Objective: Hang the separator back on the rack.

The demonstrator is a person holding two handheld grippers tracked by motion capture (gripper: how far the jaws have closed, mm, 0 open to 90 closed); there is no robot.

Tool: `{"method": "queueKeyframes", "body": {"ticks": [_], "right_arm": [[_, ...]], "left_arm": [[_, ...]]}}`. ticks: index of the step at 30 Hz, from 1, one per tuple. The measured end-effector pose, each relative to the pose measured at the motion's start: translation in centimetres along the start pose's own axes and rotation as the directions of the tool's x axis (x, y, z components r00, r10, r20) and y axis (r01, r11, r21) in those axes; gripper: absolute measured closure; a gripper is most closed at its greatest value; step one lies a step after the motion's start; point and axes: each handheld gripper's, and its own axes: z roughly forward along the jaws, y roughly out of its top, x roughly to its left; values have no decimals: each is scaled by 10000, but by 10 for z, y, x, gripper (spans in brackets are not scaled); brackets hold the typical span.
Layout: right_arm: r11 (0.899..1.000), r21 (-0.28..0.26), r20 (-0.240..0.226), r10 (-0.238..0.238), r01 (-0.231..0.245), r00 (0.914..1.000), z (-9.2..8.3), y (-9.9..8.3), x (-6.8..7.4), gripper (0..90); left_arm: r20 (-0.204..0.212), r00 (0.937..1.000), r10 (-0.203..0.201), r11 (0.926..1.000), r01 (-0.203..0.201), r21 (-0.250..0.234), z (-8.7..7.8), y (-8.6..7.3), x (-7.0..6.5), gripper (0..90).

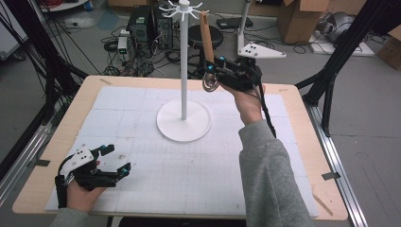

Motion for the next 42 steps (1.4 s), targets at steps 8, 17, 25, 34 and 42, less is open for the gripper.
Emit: {"method": "queueKeyframes", "body": {"ticks": [8, 17, 25, 34, 42], "right_arm": [[9999, 108, 24, 62, -62, 10000, 7, -4, 0, 697], [9999, 97, 83, 115, -116, 9999, 11, -5, -1, 697], [9998, 182, 91, 108, -109, 9999, 17, -7, -1, 697], [9997, 223, 229, 109, -114, 9997, 21, -9, 0, 696], [9997, 233, 426, -84, 74, 9991, 24, -11, 2, 591]], "left_arm": [[23, 10000, 13, 10000, -13, 67, 0, 0, 0, 17], [34, 10000, -7, 10000, 7, 55, 1, -1, 0, 17], [94, 10000, -30, 9999, 29, 97, 1, -1, 0, 17], [100, 9999, -70, 9999, 69, 141, 2, -1, 0, 17], [92, 9999, -50, 9999, 49, 125, 1, -1, 1, 17]]}}
